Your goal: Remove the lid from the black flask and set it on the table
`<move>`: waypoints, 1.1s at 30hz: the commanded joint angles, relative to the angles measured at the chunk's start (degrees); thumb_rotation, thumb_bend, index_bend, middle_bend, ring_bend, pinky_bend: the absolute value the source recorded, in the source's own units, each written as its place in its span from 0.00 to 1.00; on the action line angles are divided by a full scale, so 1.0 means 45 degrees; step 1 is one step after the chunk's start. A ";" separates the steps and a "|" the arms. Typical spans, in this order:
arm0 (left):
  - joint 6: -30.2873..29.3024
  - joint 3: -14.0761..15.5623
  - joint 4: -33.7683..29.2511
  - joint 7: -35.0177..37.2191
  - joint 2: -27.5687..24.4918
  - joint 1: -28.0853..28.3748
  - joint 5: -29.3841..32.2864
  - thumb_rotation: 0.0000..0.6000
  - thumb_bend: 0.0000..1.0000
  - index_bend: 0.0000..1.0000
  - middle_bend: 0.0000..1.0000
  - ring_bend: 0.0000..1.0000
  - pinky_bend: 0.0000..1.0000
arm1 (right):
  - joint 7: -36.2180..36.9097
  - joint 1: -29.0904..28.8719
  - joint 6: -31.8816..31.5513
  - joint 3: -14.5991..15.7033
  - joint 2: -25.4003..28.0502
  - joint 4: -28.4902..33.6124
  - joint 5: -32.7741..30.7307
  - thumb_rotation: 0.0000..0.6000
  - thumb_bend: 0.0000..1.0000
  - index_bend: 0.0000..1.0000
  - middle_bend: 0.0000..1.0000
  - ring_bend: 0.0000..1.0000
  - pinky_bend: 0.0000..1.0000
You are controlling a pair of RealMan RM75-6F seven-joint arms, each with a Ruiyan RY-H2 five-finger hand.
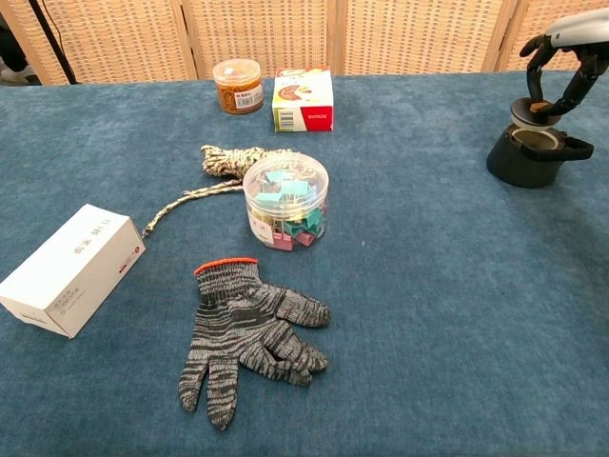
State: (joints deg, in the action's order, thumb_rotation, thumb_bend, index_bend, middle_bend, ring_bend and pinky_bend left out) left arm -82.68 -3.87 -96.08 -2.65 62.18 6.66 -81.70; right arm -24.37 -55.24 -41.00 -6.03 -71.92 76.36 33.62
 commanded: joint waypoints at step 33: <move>-0.0547 0.0283 -0.0016 -0.0124 0.0134 -0.0280 -0.0674 1.00 0.03 0.00 0.00 0.00 0.00 | 0.1076 0.4328 -0.3657 0.1892 0.1050 0.3169 0.5211 1.00 0.43 0.64 0.00 0.00 0.00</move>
State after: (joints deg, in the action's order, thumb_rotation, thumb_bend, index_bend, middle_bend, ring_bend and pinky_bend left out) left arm -85.13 -2.61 -96.16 -3.20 62.78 5.41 -84.75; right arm -19.92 -36.16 -57.48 2.43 -66.89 91.09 56.72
